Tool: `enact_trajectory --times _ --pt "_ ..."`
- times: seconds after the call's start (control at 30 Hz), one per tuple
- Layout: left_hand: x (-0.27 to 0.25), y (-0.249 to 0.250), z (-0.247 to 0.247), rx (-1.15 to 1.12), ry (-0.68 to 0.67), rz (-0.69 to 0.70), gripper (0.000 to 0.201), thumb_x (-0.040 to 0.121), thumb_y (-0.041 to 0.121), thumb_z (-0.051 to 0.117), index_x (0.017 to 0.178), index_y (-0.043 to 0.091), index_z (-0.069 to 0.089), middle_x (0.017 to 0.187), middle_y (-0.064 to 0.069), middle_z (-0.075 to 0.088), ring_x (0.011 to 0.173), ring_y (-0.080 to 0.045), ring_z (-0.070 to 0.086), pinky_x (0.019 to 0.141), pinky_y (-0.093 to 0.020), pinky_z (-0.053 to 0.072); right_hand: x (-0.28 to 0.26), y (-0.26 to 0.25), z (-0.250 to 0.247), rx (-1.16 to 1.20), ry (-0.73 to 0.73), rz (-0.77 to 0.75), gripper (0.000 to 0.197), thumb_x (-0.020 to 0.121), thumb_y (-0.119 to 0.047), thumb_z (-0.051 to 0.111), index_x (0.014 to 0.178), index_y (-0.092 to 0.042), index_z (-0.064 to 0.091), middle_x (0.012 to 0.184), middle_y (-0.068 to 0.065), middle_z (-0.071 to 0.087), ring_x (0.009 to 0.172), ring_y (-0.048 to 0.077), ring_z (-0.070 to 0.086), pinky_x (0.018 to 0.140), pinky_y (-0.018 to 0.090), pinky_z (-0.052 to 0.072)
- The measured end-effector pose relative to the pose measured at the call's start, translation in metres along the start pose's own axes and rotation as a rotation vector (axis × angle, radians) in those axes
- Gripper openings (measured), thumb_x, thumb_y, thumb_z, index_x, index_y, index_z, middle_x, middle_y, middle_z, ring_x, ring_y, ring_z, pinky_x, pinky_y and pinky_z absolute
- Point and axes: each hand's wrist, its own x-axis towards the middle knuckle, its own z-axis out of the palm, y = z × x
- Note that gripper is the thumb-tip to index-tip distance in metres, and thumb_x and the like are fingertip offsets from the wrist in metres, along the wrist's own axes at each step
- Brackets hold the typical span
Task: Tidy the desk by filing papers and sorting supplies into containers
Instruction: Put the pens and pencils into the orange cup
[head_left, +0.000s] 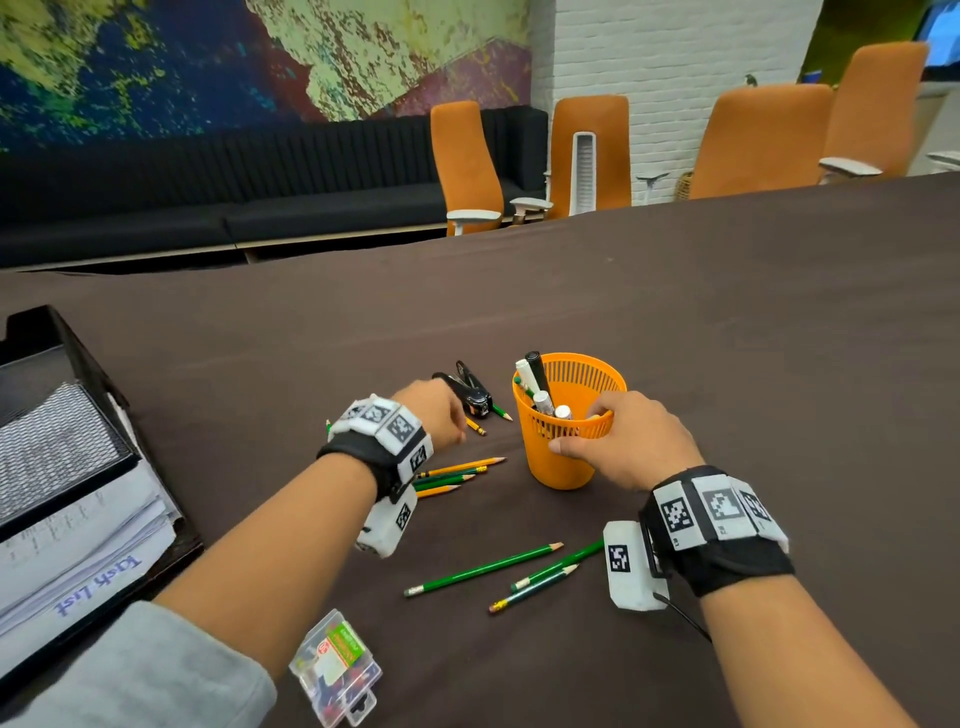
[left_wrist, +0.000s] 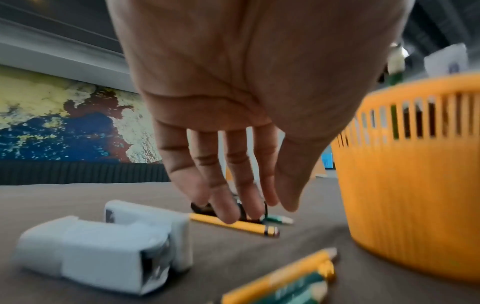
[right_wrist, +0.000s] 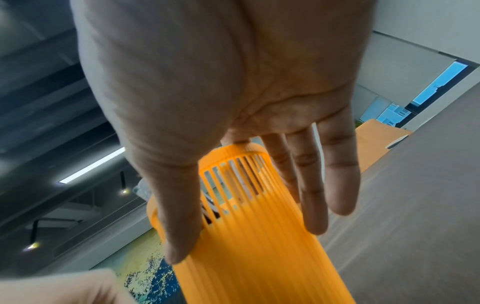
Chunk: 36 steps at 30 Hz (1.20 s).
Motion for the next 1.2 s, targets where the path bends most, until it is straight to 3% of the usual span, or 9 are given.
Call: enact_trajectory --times 0.1,0.2,0.33,0.53,0.63,0.83,0.97,1.1,1.2 --pt "0.002 -0.006 0.026 0.19 -0.072 -0.039 0.018 0.081 0.026 0.073 0.095 0.016 0.069 0.095 -0.004 0.07 0.085 -0.023 0.066 0.075 -0.035 0.057 0.0 0.0 0.001 0.002 0.007 0.003 0.06 0.07 -0.068 0.071 0.113 -0.028 0.058 0.115 -0.003 0.058 0.102 0.02 0.057 0.08 0.035 0.049" --pt "0.002 -0.007 0.034 0.29 -0.045 -0.062 0.012 0.084 0.019 0.067 0.093 0.013 0.063 0.09 -0.007 0.066 0.077 -0.025 0.063 0.067 -0.033 0.053 0.0 -0.001 0.001 -0.001 0.013 0.003 0.06 0.07 -0.069 0.071 0.112 -0.028 0.059 0.114 -0.003 0.058 0.101 0.02 0.057 0.081 0.036 0.05" --pt "0.004 -0.012 0.037 0.277 -0.028 -0.058 0.009 0.081 0.012 0.06 0.087 0.016 0.065 0.086 -0.005 0.067 0.076 -0.025 0.065 0.074 -0.037 0.057 -0.001 -0.002 0.002 -0.013 0.009 0.006 0.06 0.07 -0.068 0.071 0.113 -0.028 0.058 0.114 -0.003 0.057 0.1 0.019 0.057 0.08 0.036 0.051" --pt "0.002 -0.015 0.04 0.324 -0.063 -0.04 0.02 0.088 0.017 0.061 0.108 0.016 0.067 0.106 -0.008 0.066 0.094 -0.029 0.066 0.078 -0.036 0.055 -0.002 -0.003 0.001 -0.019 0.013 -0.002 0.058 0.071 -0.068 0.07 0.111 -0.027 0.058 0.112 -0.003 0.058 0.097 0.017 0.056 0.078 0.035 0.05" --pt "-0.001 -0.018 0.031 0.226 -0.01 -0.049 0.02 0.094 0.029 0.059 0.111 0.025 0.068 0.11 -0.005 0.067 0.099 -0.027 0.065 0.083 -0.037 0.054 -0.002 -0.003 0.001 -0.023 0.013 -0.003 0.059 0.071 -0.068 0.07 0.113 -0.027 0.058 0.114 -0.003 0.057 0.101 0.018 0.057 0.08 0.036 0.049" --pt "-0.012 -0.013 -0.031 -0.116 0.349 -0.005 0.025 0.101 0.042 0.04 0.114 0.039 0.062 0.1 0.006 0.068 0.088 -0.022 0.063 0.076 -0.032 0.05 -0.002 -0.004 0.001 -0.021 0.021 -0.002 0.057 0.072 -0.067 0.07 0.11 -0.027 0.057 0.107 -0.005 0.054 0.095 0.016 0.055 0.078 0.036 0.05" --pt "-0.028 0.021 -0.078 -0.18 0.331 0.204 0.023 0.096 0.045 0.053 0.112 0.042 0.069 0.086 0.018 0.063 0.087 -0.011 0.062 0.078 -0.03 0.051 -0.002 -0.005 0.002 -0.026 0.019 0.006 0.055 0.071 -0.068 0.071 0.107 -0.028 0.057 0.106 -0.005 0.055 0.094 0.017 0.057 0.077 0.037 0.052" --pt "-0.037 0.066 -0.095 0.185 0.253 0.358 0.031 0.098 0.027 0.048 0.114 0.046 0.068 0.096 0.015 0.062 0.085 -0.009 0.054 0.069 -0.027 0.04 -0.002 -0.006 0.002 -0.026 0.016 0.009 0.054 0.071 -0.068 0.07 0.105 -0.028 0.056 0.105 -0.004 0.056 0.092 0.017 0.057 0.075 0.036 0.05" --pt "-0.038 0.091 -0.087 0.483 0.206 0.386 0.03 0.095 0.023 0.053 0.113 0.041 0.07 0.111 0.009 0.067 0.087 -0.017 0.057 0.066 -0.03 0.044 -0.003 -0.005 0.0 -0.028 0.015 0.014 0.056 0.071 -0.068 0.071 0.107 -0.028 0.057 0.105 -0.005 0.055 0.094 0.018 0.056 0.075 0.034 0.048"
